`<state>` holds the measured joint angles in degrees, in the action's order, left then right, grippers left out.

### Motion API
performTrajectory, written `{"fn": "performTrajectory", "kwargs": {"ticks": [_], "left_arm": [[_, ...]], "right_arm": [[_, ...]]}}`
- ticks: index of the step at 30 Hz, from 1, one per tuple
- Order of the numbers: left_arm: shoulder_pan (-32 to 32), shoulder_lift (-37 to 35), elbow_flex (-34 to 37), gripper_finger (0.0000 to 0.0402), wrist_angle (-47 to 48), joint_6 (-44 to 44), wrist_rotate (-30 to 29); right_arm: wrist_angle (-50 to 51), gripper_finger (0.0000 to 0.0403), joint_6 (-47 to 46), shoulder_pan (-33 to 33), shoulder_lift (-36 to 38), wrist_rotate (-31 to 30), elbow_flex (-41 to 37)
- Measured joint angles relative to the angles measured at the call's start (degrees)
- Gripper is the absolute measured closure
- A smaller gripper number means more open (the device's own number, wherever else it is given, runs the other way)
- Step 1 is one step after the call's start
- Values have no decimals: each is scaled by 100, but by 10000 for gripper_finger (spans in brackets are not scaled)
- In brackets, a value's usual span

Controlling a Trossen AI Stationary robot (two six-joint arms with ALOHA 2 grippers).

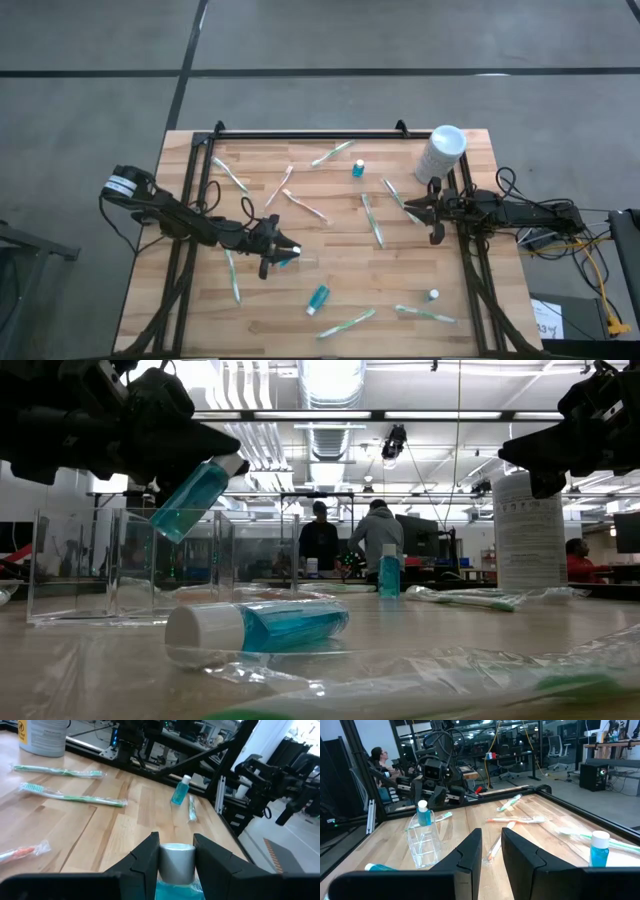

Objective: Pick & Place toothbrushing station
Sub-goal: Put the blue mouthwash into the transparent organizer

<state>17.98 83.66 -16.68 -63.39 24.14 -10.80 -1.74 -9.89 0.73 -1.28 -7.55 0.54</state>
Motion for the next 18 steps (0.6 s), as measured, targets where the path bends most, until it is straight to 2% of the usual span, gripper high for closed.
{"fn": "performTrajectory", "kwargs": {"ticks": [12, 18], "left_arm": [[0, 2, -293, 286, 355, 190, -3], [0, 4, -497, 286, 398, -219, -57]], "right_arm": [[0, 335, 0, -2, 0, 2, 0], [0, 335, 0, 0, 0, 2, 1]]}}
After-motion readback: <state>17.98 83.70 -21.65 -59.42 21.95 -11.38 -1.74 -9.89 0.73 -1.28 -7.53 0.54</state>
